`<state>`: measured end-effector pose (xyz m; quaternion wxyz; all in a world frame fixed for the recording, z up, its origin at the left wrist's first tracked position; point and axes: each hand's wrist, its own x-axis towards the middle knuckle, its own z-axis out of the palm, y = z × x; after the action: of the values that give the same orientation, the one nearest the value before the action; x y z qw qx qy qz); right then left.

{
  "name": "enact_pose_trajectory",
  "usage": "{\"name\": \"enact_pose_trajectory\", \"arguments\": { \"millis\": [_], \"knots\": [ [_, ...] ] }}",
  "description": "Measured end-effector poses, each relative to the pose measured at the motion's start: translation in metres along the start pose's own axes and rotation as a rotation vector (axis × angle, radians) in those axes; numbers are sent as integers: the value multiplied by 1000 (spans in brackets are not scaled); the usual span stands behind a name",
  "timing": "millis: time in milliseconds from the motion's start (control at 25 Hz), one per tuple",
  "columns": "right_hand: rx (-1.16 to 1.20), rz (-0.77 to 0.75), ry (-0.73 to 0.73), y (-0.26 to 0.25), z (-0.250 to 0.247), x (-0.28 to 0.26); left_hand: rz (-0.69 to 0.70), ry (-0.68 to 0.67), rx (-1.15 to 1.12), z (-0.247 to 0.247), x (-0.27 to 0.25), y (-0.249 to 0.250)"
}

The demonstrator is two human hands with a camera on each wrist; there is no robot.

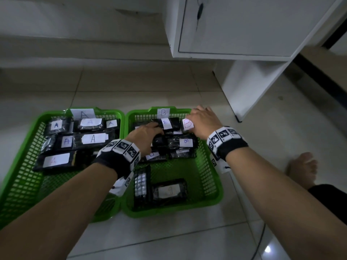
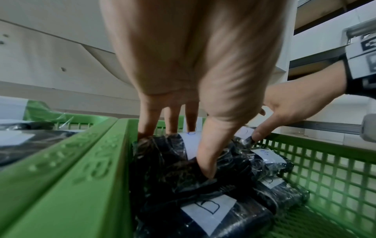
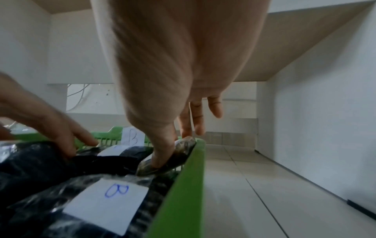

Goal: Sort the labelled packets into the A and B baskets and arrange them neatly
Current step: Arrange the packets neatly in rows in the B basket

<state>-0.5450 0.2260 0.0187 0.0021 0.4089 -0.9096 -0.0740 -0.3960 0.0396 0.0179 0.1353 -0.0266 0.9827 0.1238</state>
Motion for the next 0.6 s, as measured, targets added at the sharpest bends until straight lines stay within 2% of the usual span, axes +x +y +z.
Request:
{"name": "enact_pose_trajectory", "arguments": {
  "millis": [200, 600],
  "knots": [
    [-18, 41, 6, -6, 13, 12, 13, 0, -17, -4, -1, 4],
    [-64, 11, -36, -12, 5, 10, 12, 8, -40, 3, -4, -2]
  ]
}}
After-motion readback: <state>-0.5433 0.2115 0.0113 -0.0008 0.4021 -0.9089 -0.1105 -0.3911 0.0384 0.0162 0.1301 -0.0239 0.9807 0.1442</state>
